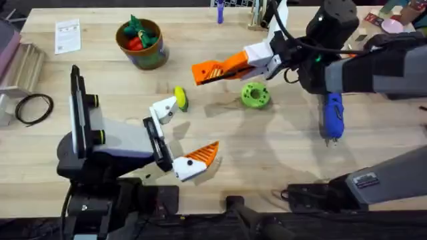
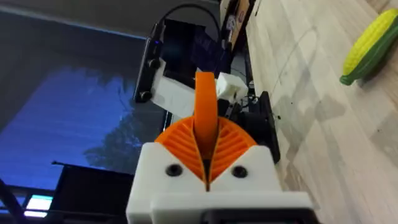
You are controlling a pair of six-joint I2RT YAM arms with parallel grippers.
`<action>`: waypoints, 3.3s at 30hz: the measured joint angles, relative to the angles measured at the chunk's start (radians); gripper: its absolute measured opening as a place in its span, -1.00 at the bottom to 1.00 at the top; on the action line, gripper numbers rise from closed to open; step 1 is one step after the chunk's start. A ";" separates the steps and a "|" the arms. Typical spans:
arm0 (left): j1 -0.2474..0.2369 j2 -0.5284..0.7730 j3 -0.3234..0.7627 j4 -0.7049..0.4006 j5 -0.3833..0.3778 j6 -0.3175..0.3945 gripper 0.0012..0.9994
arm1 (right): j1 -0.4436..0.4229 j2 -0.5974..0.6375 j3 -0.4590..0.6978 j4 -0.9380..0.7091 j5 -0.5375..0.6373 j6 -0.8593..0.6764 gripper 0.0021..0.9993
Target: Pick up the gripper from the table and insert it into the empty holder that is missing its gripper. Then pick up a screw, insert it into the mounting hole, and use the screwdriver to tighten it. Finally, clean up the table by picking up the vegetable and placing it into the bucket.
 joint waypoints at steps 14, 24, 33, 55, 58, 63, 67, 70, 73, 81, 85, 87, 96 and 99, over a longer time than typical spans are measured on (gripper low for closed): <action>0.000 0.000 0.000 0.000 0.000 0.000 0.97 | 0.032 0.066 0.000 -0.028 0.000 -0.011 -0.99; 0.000 0.000 0.000 0.000 0.000 0.000 0.97 | 0.069 0.107 -0.036 -0.026 0.000 -0.049 -0.99; 0.000 0.000 0.000 0.000 0.000 0.000 0.97 | 0.095 0.121 -0.099 0.011 0.000 -0.082 -0.99; 0.000 0.000 0.000 0.000 0.000 0.000 0.97 | 0.194 0.121 -0.097 0.027 0.000 -0.076 -0.99; 0.000 0.000 0.000 0.000 0.000 0.000 0.97 | 0.194 0.121 -0.085 0.027 0.000 -0.057 -0.99; 0.000 0.000 0.000 0.000 0.000 0.000 0.97 | 0.194 0.121 -0.076 0.023 0.000 -0.035 -0.99; 0.000 0.000 0.000 0.000 0.000 0.000 0.97 | 0.197 0.121 -0.074 0.022 0.000 -0.025 -0.99; 0.000 0.000 0.000 0.000 0.000 0.000 0.97 | 0.205 0.121 -0.064 0.022 0.000 -0.024 -0.99; 0.000 0.000 0.000 0.000 0.000 0.000 0.97 | 0.209 0.121 -0.051 0.022 0.000 -0.021 -0.99; 0.000 0.000 0.000 0.000 -0.003 0.000 0.97 | 0.211 0.121 -0.044 0.004 0.000 -0.017 -0.99; 0.000 0.000 0.000 0.000 -0.003 0.000 0.97 | 0.211 0.121 -0.044 -0.013 0.000 -0.011 -0.99; 0.000 0.000 0.000 0.000 -0.003 0.000 0.97 | 0.211 0.121 -0.044 -0.021 0.000 -0.010 -0.99; 0.000 0.000 0.000 0.000 -0.003 0.000 0.97 | 0.211 0.121 -0.039 -0.025 0.000 -0.008 -0.99; 0.000 0.000 0.000 0.000 -0.003 0.000 0.97 | 0.211 0.121 -0.036 -0.026 0.000 -0.001 -0.99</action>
